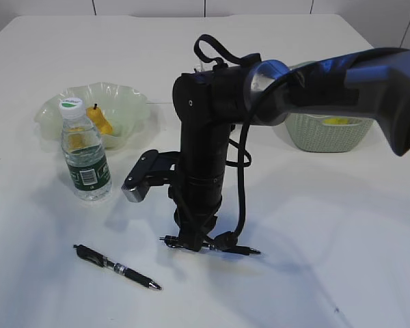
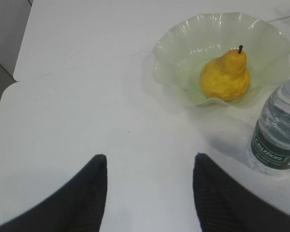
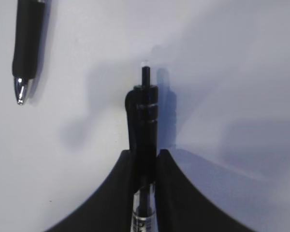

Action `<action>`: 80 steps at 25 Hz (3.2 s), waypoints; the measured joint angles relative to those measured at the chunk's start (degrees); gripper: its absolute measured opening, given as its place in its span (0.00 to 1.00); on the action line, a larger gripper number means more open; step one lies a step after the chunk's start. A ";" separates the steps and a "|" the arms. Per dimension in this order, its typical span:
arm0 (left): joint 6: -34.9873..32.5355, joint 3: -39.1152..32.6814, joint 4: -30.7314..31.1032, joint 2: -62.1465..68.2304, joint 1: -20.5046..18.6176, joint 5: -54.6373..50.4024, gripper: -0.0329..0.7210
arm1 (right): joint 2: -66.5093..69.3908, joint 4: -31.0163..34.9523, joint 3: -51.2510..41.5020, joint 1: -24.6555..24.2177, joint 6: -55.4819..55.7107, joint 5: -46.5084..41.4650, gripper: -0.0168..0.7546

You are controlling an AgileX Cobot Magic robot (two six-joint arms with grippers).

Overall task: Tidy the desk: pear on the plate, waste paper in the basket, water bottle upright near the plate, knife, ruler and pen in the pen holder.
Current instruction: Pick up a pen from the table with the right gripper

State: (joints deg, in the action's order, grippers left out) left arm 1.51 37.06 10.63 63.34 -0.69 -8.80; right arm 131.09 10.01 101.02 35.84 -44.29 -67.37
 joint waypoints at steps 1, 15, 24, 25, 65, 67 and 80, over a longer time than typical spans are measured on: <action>0.00 0.00 0.00 0.00 0.00 0.00 0.58 | 0.00 0.00 0.00 0.00 0.00 0.00 0.11; 0.00 0.00 0.00 0.00 0.00 -0.75 0.58 | 0.00 -0.34 0.00 0.00 0.35 1.18 0.11; 0.00 0.00 0.00 0.00 0.00 -0.85 0.58 | 0.00 -0.71 0.00 0.00 2.14 2.52 0.11; 0.00 0.00 0.00 0.00 0.00 -0.85 0.58 | 0.00 -0.84 0.00 0.00 2.38 2.75 0.11; 0.00 0.00 0.00 0.00 0.00 -0.85 0.58 | -0.47 -1.82 3.88 -1.07 7.43 1.94 0.11; 0.00 0.00 0.00 0.00 0.00 -0.85 0.58 | -0.56 -2.86 5.31 -1.07 8.10 1.56 0.11; 0.00 0.00 0.00 0.14 0.00 -0.85 0.58 | -1.50 -3.41 9.13 -3.03 11.35 0.71 0.11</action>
State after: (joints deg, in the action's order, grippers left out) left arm 1.51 37.06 10.63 63.48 -0.69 -9.65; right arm 129.59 6.60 110.15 32.81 -32.94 -66.66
